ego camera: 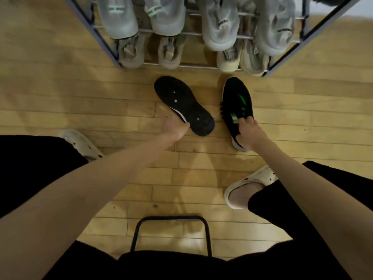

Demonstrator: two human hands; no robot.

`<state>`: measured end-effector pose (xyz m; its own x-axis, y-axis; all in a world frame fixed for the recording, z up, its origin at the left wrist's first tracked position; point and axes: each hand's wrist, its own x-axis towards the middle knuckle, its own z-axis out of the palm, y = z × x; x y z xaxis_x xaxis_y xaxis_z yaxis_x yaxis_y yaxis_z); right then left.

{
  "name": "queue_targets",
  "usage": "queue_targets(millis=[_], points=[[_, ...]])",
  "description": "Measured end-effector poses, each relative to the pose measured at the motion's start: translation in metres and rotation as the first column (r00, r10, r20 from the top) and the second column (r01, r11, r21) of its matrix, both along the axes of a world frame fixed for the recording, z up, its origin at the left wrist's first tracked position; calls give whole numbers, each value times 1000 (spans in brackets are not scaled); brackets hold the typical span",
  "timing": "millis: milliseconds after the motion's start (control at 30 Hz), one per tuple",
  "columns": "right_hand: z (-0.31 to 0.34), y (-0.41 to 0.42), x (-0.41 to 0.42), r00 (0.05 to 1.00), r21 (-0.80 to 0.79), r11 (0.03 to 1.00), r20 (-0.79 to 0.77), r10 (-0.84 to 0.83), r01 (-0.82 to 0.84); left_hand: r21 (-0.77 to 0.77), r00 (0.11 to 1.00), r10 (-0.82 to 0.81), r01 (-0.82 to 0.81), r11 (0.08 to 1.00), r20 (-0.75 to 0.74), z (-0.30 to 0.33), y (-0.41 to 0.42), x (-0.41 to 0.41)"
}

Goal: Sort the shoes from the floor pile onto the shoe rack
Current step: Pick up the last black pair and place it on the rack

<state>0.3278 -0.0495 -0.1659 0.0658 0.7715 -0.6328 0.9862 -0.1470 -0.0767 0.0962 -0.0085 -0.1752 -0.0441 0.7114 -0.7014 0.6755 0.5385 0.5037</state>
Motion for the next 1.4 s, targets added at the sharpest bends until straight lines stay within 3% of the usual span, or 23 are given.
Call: queue_targets(millis=[100,267,467,600,733,800,900,967,1033,1100,1200,1400], points=[[-19,-4,7,996,-2,996,38,-85,85,-59,996,74,-71,996,45,-20,0,16],[-46,-12,4,981,37,985,98,-169,166,-227,918,376,-342,912,126,-33,8,43],[-65,-13,-3,898,33,900,56,-436,435,-258,803,595,-571,779,21,-50,23,67],[-63,-9,1,876,56,878,58,-478,476,-264,754,654,-644,718,-61,-54,31,73],[-53,-2,-2,795,27,796,-82,-602,605,-266,780,624,-612,745,-46,-50,27,64],[-45,1,-1,662,-6,689,-270,-699,725,-271,791,612,-590,760,-5,-47,19,54],[-31,-6,-1,388,-89,517,-557,-734,851,-266,784,615,-578,771,79,-39,2,32],[-21,-15,1,152,-257,386,-625,-766,886,-250,787,609,-573,781,98,-31,-7,14],[-7,-26,2,-88,-511,286,-589,-803,811,-260,810,578,-539,801,102,-16,-16,-4],[8,-32,2,-237,-676,274,-561,-793,684,-285,839,531,-483,828,122,5,-24,-19],[38,-37,-11,-399,-763,323,-591,-702,560,-279,861,482,-428,860,163,39,-38,-34],[102,-49,-45,-589,-799,337,-597,-544,498,-142,925,306,-280,949,224,107,-51,-58]])
